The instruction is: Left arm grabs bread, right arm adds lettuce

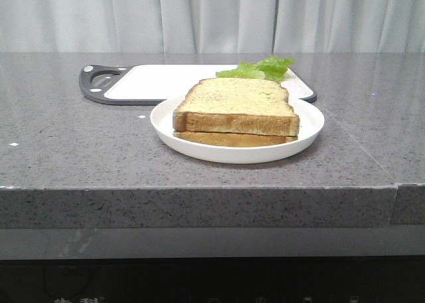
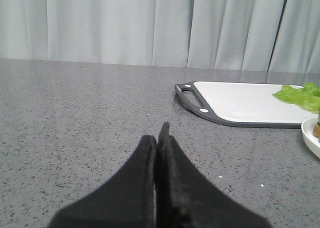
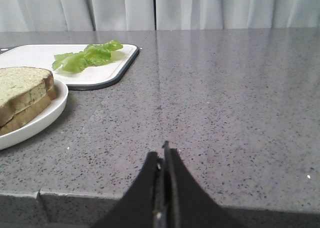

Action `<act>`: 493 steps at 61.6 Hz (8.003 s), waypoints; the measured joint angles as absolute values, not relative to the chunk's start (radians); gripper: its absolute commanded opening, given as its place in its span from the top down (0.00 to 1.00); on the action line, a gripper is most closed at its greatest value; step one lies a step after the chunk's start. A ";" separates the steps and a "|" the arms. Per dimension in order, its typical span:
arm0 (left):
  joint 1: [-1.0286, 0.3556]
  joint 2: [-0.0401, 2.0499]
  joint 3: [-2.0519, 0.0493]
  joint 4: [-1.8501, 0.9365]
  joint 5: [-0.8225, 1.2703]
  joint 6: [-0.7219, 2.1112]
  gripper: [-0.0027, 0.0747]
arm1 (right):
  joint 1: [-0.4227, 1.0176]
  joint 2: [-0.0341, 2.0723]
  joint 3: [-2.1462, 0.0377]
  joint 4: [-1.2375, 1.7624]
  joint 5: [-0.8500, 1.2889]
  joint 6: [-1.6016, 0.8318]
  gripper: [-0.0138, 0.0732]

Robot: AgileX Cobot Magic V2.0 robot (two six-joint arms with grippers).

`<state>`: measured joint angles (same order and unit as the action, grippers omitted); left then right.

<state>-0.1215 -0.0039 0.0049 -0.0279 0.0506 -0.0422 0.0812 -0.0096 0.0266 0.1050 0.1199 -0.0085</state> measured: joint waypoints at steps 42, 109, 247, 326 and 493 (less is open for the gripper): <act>-0.121 -0.004 0.005 -0.028 0.051 -0.042 0.99 | 0.081 -0.010 0.027 0.105 0.117 -0.009 0.98; -0.121 0.414 -0.793 -0.034 0.595 -0.042 0.99 | 0.081 0.393 -0.668 0.113 0.531 -0.009 0.98; -0.601 1.810 -1.520 -0.367 0.942 0.056 0.37 | 0.081 0.608 -0.614 0.113 0.573 -0.009 0.39; -0.601 1.578 -1.523 -0.275 0.994 0.055 0.99 | 0.081 0.667 -0.616 0.176 0.508 -0.009 0.39; -0.359 1.017 -1.085 -0.244 0.949 0.041 0.99 | 0.148 2.053 -1.653 0.873 0.452 -0.442 0.97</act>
